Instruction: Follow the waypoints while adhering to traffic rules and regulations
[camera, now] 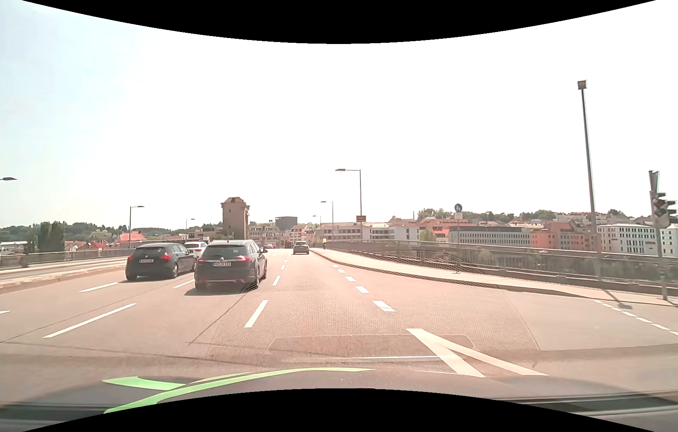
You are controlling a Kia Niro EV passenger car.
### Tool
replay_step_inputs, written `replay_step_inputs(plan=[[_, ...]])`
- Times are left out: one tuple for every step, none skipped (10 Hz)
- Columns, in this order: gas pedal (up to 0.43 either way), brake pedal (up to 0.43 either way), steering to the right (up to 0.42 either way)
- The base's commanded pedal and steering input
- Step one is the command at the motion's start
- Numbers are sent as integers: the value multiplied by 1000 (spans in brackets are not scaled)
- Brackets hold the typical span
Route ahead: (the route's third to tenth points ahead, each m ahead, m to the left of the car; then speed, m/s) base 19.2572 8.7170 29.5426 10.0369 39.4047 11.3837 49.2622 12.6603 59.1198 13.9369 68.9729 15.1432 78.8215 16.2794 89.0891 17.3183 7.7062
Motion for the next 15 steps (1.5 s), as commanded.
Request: replay_step_inputs(plan=[[157,0,-41],[157,0,-28],[157,0,-20],[157,0,-19],[157,0,-19],[157,0,-21],[157,0,-24],[157,0,-25],[177,0,-27],[189,0,-30],[189,0,-32],[189,0,-34],[197,0,-39],[197,0,-44],[197,0,-45]])
